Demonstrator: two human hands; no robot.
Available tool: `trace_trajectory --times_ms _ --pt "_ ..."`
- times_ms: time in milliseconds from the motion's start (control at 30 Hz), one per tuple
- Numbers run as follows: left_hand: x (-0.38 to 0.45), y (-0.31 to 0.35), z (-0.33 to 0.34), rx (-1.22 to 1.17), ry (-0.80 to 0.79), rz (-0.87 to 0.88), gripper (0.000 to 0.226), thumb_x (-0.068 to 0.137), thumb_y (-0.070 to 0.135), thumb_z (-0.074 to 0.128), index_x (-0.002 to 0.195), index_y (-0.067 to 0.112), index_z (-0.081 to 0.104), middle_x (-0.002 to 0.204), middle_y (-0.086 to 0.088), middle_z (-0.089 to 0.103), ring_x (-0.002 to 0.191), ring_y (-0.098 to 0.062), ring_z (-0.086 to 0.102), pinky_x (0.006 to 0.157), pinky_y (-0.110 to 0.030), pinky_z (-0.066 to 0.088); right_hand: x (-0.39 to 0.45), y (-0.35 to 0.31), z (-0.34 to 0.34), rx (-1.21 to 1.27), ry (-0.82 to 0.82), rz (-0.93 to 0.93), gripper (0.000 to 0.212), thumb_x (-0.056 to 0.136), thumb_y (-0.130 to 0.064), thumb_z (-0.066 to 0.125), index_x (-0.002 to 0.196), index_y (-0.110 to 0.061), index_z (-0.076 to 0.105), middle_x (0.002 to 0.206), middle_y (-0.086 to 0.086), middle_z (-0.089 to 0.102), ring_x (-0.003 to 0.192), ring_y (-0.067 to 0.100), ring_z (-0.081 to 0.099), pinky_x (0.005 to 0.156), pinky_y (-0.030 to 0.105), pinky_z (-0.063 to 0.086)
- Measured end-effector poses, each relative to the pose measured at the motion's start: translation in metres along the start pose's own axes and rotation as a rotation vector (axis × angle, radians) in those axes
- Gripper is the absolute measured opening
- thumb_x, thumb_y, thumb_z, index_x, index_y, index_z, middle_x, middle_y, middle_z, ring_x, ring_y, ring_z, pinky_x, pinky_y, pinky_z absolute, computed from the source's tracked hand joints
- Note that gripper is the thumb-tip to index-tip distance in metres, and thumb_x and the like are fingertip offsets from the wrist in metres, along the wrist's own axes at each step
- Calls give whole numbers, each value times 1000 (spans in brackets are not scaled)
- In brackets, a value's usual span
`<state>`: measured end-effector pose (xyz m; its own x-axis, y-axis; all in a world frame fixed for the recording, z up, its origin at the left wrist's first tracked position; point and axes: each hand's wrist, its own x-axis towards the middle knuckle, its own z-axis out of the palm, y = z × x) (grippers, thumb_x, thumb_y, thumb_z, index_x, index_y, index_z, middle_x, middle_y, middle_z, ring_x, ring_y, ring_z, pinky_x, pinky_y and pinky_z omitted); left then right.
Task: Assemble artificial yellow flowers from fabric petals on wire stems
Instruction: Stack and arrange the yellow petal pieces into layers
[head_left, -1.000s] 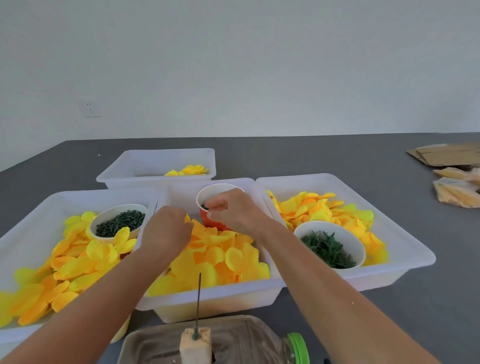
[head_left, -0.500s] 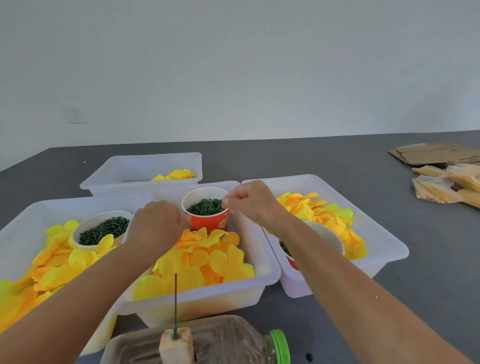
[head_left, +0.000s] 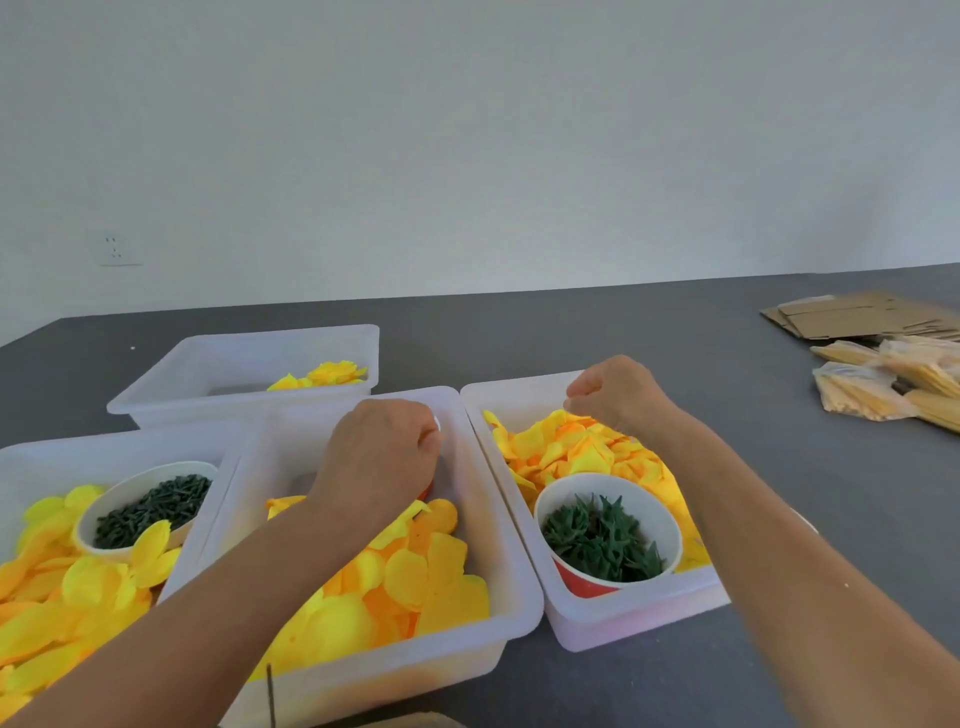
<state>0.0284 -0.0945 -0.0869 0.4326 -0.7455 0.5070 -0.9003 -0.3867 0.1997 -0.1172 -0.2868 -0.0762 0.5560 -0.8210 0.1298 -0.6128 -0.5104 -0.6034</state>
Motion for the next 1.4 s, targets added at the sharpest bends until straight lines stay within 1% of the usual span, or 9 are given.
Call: trace_trajectory --times_ms 167,300,400,533,700,867,1000,1233,1400 --pt "9 2 13 -74 -79 31 24 94 26 48 95 18 70 96 0 68 85 -15 54 82 -26 43 6 -10 16 -216 -136 -43 30 85 -22 63 103 1 69 109 17 66 103 28 60 89 38 50" --pt "12 -5 21 -129 -136 42 20 92 25 52 91 20 71 93 1 70 86 -16 58 83 -29 46 7 -11 28 -354 -165 31 27 81 -19 60 59 -11 47 63 6 44 69 26 45 63 31 39" --pt "12 -8 27 -165 -127 47 18 90 24 55 87 20 73 88 2 71 80 -15 58 76 -23 43 3 -12 26 -297 -229 68 23 83 -26 64 69 -8 58 68 5 51 67 21 46 65 31 40" --pt "13 -12 32 -208 -114 49 17 89 23 57 88 22 74 87 3 71 74 -10 52 72 -19 38 0 -8 18 23 -191 81 24 77 -8 73 101 -6 71 105 8 67 95 23 61 82 33 50" --pt "14 -16 35 -245 -104 40 17 90 24 57 95 23 73 94 3 71 76 -7 50 76 -18 37 1 5 18 349 30 58 15 78 -3 71 92 -9 71 91 9 69 88 23 65 87 39 53" --pt "18 -17 32 -273 -115 9 20 92 26 55 103 23 71 100 5 70 81 -6 50 80 -16 37 6 1 10 439 273 -150 26 78 -3 70 76 -29 66 78 -5 67 73 5 61 64 14 46" --pt "21 -16 30 -369 -145 0 17 89 25 59 100 25 72 97 9 70 81 -2 55 73 -10 39 6 -6 12 514 388 -204 27 78 7 64 82 -19 68 76 -7 65 72 3 60 69 15 49" --pt "22 -10 30 -551 -142 8 47 80 36 69 124 38 55 107 20 56 79 15 57 62 -1 40 2 -21 28 1086 282 -99 28 75 14 64 82 -14 67 72 -1 68 59 -2 61 54 10 44" --pt "19 -3 34 -846 -171 -131 46 87 42 54 130 25 51 99 9 69 74 -5 68 65 -11 51 -5 -18 37 1420 106 -154 29 77 14 60 83 -13 70 70 -4 71 64 3 64 54 13 47"
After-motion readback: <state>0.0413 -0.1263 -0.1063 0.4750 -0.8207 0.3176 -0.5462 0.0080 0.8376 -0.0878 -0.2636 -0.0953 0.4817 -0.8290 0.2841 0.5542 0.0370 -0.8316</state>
